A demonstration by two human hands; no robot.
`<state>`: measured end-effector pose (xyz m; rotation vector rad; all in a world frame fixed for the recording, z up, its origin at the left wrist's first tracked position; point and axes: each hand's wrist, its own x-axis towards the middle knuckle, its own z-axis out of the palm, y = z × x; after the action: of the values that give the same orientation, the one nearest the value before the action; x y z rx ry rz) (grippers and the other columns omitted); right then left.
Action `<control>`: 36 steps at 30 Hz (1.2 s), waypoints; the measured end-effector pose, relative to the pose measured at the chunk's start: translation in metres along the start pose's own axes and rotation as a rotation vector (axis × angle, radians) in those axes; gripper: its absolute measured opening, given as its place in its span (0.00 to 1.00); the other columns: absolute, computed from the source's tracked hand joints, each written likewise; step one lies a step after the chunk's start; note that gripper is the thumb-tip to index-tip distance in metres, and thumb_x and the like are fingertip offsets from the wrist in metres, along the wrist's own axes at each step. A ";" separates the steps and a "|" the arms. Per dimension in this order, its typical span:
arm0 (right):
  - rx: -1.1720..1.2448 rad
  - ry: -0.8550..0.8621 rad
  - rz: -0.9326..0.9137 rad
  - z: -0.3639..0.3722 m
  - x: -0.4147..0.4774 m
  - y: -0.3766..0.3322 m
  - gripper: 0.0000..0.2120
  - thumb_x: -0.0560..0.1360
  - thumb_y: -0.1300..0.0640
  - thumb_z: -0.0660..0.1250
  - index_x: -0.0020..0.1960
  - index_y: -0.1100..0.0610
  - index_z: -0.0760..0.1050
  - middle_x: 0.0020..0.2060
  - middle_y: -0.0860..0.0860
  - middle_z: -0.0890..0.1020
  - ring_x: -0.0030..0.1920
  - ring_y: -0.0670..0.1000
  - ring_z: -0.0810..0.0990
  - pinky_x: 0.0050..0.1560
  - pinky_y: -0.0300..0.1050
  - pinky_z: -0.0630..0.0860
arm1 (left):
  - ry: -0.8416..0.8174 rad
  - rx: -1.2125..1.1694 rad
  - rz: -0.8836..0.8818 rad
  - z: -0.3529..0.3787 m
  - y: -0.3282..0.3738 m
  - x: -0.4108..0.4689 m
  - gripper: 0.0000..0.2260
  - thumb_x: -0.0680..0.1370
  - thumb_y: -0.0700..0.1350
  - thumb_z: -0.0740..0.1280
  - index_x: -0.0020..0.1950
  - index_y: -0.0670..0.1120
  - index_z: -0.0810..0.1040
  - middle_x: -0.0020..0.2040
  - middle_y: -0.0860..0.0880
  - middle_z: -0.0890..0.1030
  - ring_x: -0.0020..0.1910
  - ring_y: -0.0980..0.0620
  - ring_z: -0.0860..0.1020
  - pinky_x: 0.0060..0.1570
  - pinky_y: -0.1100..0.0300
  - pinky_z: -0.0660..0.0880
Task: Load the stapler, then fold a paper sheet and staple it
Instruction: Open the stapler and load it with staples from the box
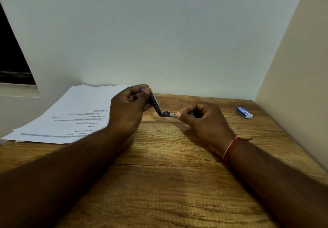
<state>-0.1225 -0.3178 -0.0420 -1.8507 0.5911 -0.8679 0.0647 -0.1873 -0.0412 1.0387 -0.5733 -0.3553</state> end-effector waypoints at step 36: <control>-0.133 0.033 -0.411 0.008 -0.007 -0.008 0.21 0.79 0.55 0.79 0.71 0.51 0.83 0.53 0.42 0.88 0.54 0.47 0.86 0.51 0.38 0.83 | -0.330 0.532 0.415 0.016 0.018 -0.032 0.14 0.77 0.36 0.80 0.62 0.44 0.89 0.53 0.60 0.89 0.54 0.66 0.87 0.54 0.74 0.79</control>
<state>-0.1211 -0.3049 -0.0392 -2.1225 0.2949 -1.1510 0.0301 -0.1729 -0.0283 1.3402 -1.2016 0.0033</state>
